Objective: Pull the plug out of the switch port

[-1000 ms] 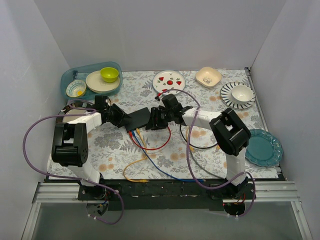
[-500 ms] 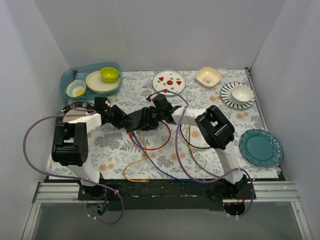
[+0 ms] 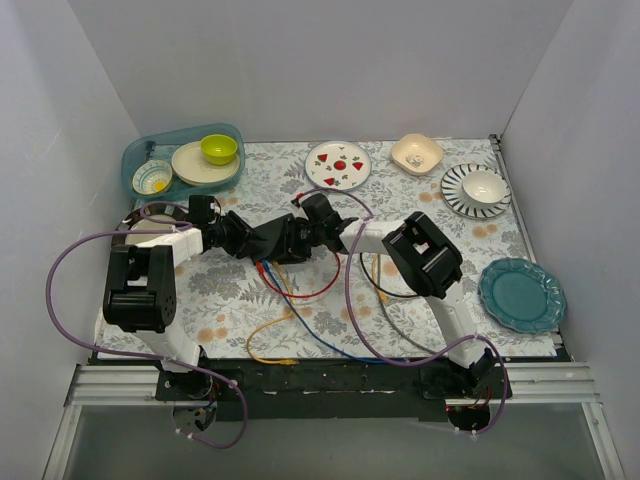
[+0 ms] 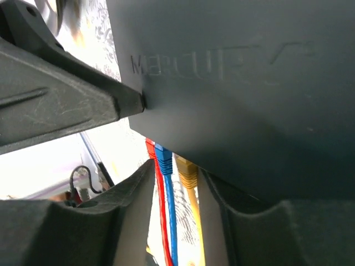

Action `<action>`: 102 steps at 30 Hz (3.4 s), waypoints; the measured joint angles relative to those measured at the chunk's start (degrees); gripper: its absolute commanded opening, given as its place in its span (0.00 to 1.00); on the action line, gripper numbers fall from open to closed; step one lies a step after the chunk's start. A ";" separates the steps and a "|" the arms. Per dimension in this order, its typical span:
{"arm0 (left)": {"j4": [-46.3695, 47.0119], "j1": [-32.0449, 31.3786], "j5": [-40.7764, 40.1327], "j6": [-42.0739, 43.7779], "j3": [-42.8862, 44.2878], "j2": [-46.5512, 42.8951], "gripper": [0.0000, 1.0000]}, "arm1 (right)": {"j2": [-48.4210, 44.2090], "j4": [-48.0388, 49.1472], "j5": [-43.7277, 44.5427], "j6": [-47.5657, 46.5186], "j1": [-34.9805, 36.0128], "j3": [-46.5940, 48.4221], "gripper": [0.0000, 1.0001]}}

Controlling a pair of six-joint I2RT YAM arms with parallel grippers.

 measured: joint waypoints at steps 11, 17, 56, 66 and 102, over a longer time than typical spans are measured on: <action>-0.13 0.02 -0.02 0.50 -0.57 -0.63 0.37 | 0.39 16.55 1.86 13.84 -0.52 -7.74 0.31; 0.13 0.02 0.02 0.81 -1.95 -1.73 0.37 | 2.34 23.78 3.39 19.98 -0.61 -9.57 0.31; 0.13 1.64 -3.74 1.16 12.41 10.10 0.35 | 2.91 23.41 -1.73 19.58 -2.64 -9.33 0.37; -0.44 1.90 -7.58 -0.17 13.68 9.20 0.36 | 3.23 23.43 -1.86 19.32 -2.75 -9.01 0.38; 4.76 1.11 -3.52 1.31 12.33 14.51 0.34 | 2.45 24.22 -5.09 17.20 -2.40 -10.99 0.38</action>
